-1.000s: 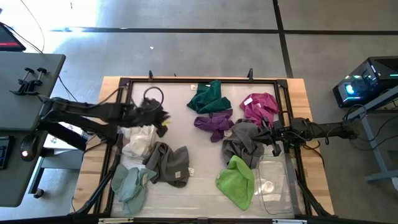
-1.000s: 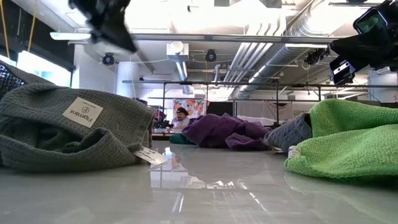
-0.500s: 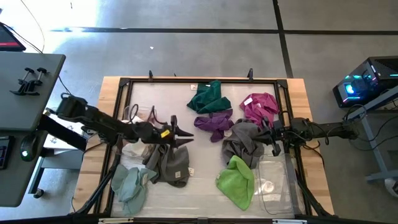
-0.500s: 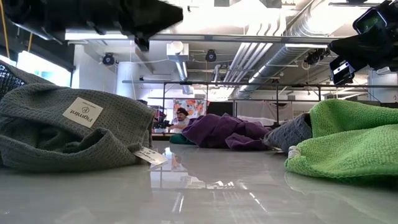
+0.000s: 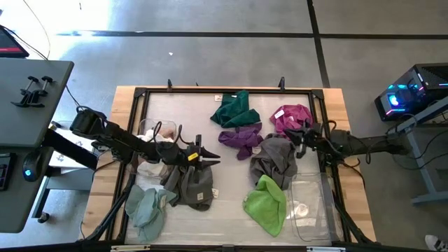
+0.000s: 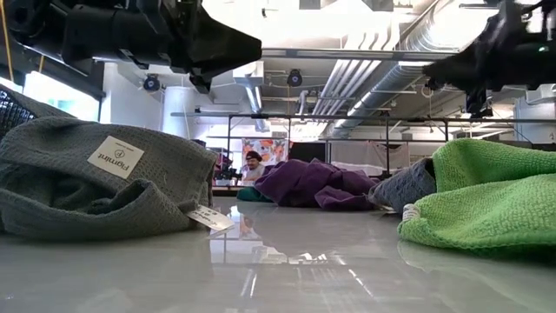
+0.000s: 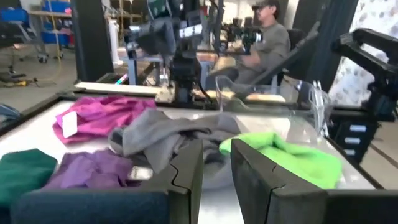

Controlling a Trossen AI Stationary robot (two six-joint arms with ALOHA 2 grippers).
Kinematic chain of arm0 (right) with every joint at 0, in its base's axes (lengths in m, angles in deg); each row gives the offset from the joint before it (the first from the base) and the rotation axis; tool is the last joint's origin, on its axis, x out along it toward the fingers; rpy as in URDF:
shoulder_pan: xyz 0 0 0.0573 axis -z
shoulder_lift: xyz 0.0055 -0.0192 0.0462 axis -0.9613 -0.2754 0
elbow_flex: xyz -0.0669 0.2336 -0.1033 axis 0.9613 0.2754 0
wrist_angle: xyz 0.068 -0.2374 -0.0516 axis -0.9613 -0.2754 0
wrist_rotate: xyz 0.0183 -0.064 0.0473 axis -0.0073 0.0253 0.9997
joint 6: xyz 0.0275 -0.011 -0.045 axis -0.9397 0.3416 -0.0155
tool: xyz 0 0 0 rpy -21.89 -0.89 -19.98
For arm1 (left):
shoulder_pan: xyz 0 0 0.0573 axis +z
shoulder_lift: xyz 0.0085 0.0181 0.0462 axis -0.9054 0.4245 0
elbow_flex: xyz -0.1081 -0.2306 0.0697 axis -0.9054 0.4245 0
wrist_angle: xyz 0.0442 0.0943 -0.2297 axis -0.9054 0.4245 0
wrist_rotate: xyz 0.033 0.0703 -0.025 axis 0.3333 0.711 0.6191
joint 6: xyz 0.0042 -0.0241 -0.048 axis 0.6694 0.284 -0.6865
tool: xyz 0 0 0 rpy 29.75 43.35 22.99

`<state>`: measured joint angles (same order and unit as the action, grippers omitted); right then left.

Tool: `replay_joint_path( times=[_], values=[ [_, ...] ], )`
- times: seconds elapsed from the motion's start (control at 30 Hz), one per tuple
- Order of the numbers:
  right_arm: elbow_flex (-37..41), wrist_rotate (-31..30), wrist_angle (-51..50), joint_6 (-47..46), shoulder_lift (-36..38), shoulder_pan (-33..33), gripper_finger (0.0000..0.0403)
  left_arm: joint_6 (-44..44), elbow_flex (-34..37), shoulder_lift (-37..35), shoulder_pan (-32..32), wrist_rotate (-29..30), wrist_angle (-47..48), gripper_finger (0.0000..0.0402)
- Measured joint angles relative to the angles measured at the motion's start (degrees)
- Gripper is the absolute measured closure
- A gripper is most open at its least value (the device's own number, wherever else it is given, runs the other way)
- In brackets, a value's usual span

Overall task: Sort towels by color in basket
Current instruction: Put the purple towel into the right transparent bin

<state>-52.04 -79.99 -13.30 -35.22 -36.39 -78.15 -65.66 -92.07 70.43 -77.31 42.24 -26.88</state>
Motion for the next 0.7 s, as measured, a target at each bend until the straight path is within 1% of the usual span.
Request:
replay_joint_path(
  times=[0.07,0.2,0.3,0.37,0.43,0.53,0.6,0.7],
  values=[
    [-2.08,-1.6,-4.16,-1.1,-4.39,1.46,0.0402,0.02,-0.03,-0.01,0.66,0.03,-1.42,0.033],
    [-7.9,-1.5,-13.48,-3.01,-13.92,5.47,0.0402,0.04,-0.05,-0.02,2.24,0.06,-2.97,0.033],
    [-11.48,1.75,-16.99,-1.86,-21.12,8.88,0.0402,-0.11,-0.07,-0.02,3.41,0.06,-2.96,0.033],
    [-13.29,5.95,-16.73,-0.56,-25.69,11.21,0.0399,-0.78,-0.07,-0.02,3.92,0.13,-2.98,0.033],
    [-14.5,10.9,-14.36,0.73,-30.49,12.93,0.0386,-1.09,-0.07,-0.02,4.3,0.17,-2.98,0.033],
    [-14.82,17.21,-7.83,2.1,-38.31,14.28,0.0346,-1.62,-0.07,-0.02,4.33,0.15,-2.98,0.033],
    [-14.89,19.37,-1.52,4.26,-43.93,14.42,0.0312,-1.6,-0.07,-0.02,4.33,0.14,-2.98,0.033],
    [-14.93,20.21,8.83,7.31,-52.47,14.39,0.026,-1.6,-0.07,-0.02,4.33,0.11,-2.98,0.033]
  ],
)
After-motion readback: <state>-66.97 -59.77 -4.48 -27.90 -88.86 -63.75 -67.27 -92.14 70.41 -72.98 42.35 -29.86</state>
